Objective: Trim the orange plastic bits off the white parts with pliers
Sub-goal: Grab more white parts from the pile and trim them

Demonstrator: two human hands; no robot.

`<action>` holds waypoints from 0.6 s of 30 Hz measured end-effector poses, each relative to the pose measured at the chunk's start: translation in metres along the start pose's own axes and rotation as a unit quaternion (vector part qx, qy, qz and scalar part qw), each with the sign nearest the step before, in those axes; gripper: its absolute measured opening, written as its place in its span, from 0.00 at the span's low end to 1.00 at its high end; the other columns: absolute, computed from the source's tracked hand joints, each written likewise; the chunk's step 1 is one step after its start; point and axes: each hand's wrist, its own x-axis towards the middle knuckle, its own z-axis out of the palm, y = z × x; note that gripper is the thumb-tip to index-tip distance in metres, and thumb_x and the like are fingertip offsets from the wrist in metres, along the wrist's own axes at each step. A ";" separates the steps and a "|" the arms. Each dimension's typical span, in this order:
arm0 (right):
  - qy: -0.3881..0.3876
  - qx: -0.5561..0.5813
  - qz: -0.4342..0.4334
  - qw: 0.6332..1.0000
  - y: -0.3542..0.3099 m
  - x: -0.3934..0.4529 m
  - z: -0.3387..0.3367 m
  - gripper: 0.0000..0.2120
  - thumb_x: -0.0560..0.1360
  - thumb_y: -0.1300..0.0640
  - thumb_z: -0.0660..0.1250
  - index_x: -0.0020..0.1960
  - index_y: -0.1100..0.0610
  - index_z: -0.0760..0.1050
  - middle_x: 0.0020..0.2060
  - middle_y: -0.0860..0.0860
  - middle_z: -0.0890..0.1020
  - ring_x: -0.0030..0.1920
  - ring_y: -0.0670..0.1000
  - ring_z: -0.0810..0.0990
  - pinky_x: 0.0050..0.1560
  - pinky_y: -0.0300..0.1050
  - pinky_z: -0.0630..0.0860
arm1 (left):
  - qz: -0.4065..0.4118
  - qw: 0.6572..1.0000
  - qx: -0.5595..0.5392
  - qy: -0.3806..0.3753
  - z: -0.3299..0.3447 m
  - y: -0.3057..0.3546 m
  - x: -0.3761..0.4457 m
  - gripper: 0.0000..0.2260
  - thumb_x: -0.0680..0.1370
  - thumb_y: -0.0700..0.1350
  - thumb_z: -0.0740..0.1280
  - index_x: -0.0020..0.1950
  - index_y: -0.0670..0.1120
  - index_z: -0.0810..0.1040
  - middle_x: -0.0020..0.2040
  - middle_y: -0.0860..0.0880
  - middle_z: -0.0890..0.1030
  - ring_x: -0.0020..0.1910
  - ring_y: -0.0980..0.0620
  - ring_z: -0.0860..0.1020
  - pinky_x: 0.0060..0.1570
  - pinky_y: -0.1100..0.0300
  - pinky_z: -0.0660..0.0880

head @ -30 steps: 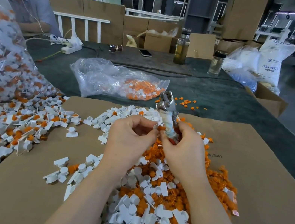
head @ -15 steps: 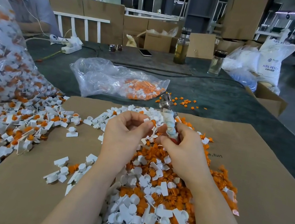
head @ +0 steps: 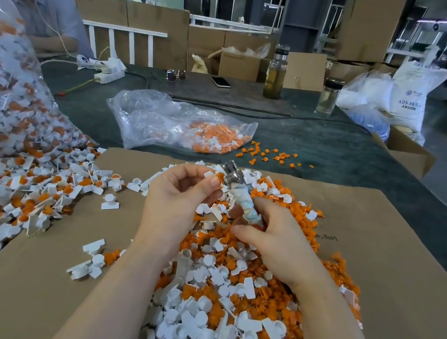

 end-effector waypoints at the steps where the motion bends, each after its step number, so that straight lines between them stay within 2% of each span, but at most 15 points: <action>1: -0.008 -0.002 0.000 1.000 -0.001 -0.001 -0.001 0.09 0.74 0.54 0.70 0.53 0.53 0.77 0.45 0.48 0.81 0.44 0.47 0.80 0.50 0.54 0.78 | -0.001 1.000 -0.008 -0.001 0.000 0.000 0.001 0.03 0.75 0.36 0.72 0.45 0.43 0.82 0.37 0.49 0.85 0.37 0.51 0.84 0.42 0.64 0.80; 5: -0.036 0.000 -0.010 0.999 -0.004 -0.003 -0.004 0.08 0.74 0.56 0.69 0.52 0.55 0.76 0.44 0.51 0.81 0.44 0.52 0.80 0.50 0.58 0.77 | -0.005 0.999 -0.039 -0.008 -0.002 0.000 0.002 0.02 0.75 0.37 0.72 0.46 0.42 0.82 0.37 0.49 0.84 0.36 0.54 0.83 0.41 0.65 0.79; 13: -0.046 0.006 -0.020 0.999 -0.006 -0.003 -0.001 0.06 0.74 0.59 0.68 0.52 0.55 0.77 0.38 0.48 0.79 0.40 0.52 0.79 0.45 0.57 0.77 | -0.002 1.000 -0.028 -0.003 -0.002 0.001 0.002 0.02 0.75 0.36 0.72 0.45 0.43 0.82 0.35 0.51 0.84 0.34 0.55 0.82 0.40 0.65 0.79; 16: -0.021 0.000 -0.024 1.000 -0.004 -0.002 0.001 0.05 0.74 0.58 0.68 0.50 0.55 0.77 0.39 0.48 0.80 0.40 0.51 0.79 0.45 0.57 0.78 | -0.001 1.000 -0.023 0.008 -0.002 0.002 0.001 0.02 0.74 0.37 0.73 0.44 0.43 0.82 0.35 0.50 0.84 0.35 0.55 0.83 0.39 0.65 0.79; 18: 0.033 -0.003 -0.029 0.999 -0.002 0.000 0.004 0.04 0.75 0.55 0.69 0.48 0.54 0.77 0.38 0.47 0.79 0.39 0.46 0.78 0.43 0.53 0.77 | 0.008 0.999 0.022 0.022 -0.001 0.002 -0.001 0.03 0.74 0.37 0.74 0.44 0.44 0.83 0.36 0.50 0.85 0.36 0.54 0.84 0.39 0.66 0.79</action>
